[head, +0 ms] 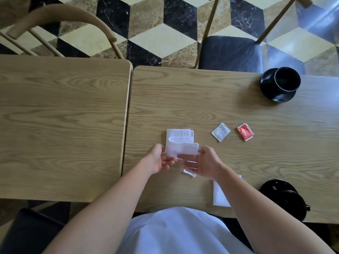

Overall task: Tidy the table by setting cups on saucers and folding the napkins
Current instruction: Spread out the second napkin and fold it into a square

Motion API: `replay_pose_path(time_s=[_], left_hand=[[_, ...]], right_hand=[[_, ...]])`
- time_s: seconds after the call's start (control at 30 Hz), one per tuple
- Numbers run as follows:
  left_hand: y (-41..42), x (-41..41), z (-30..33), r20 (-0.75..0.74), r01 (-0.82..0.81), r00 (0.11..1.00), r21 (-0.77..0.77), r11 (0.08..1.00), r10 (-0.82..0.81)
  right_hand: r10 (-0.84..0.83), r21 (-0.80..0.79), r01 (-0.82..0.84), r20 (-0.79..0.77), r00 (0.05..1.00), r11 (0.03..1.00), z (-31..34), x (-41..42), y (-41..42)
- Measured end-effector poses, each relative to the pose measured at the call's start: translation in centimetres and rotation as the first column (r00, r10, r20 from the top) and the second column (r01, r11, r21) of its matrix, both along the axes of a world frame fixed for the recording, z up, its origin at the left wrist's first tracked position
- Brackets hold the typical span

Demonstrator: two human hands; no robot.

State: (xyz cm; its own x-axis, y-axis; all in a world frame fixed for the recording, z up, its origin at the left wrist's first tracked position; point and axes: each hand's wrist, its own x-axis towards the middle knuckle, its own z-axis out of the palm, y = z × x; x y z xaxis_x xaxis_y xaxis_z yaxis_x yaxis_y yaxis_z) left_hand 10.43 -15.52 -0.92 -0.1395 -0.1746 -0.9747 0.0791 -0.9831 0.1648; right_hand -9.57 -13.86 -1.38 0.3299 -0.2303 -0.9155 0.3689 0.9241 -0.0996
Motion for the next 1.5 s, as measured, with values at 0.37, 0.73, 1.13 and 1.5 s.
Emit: replay_pose_path(time_s=[0.37,0.73,1.13,1.5], left_hand=[[-1.3,-0.7,-2.1,0.620,0.497,0.761,-0.369,0.785,-0.191],[-2.3,-1.7,-1.4,0.799,0.599,0.584,-0.306,0.740,-0.142],[-0.8,-2.8,-3.5,0.558,0.585,0.768,-0.410,0.700,-0.314],[-4.3,-1.6,-5.6,0.384,0.414,0.863,-0.168,0.895,-0.328]], right_hand=[[0.458,-0.147,-0.663,-0.614,0.643,0.734,-0.6,0.3,-2.5],[0.177,-0.224,-0.703,-0.876,0.449,0.675,0.1,1.7,-1.5],[0.418,-0.160,-0.972,-0.881,0.220,0.173,-0.7,4.2,-2.0],[0.370,-0.078,-0.890,-0.891,0.264,0.448,-3.2,4.7,-4.7]])
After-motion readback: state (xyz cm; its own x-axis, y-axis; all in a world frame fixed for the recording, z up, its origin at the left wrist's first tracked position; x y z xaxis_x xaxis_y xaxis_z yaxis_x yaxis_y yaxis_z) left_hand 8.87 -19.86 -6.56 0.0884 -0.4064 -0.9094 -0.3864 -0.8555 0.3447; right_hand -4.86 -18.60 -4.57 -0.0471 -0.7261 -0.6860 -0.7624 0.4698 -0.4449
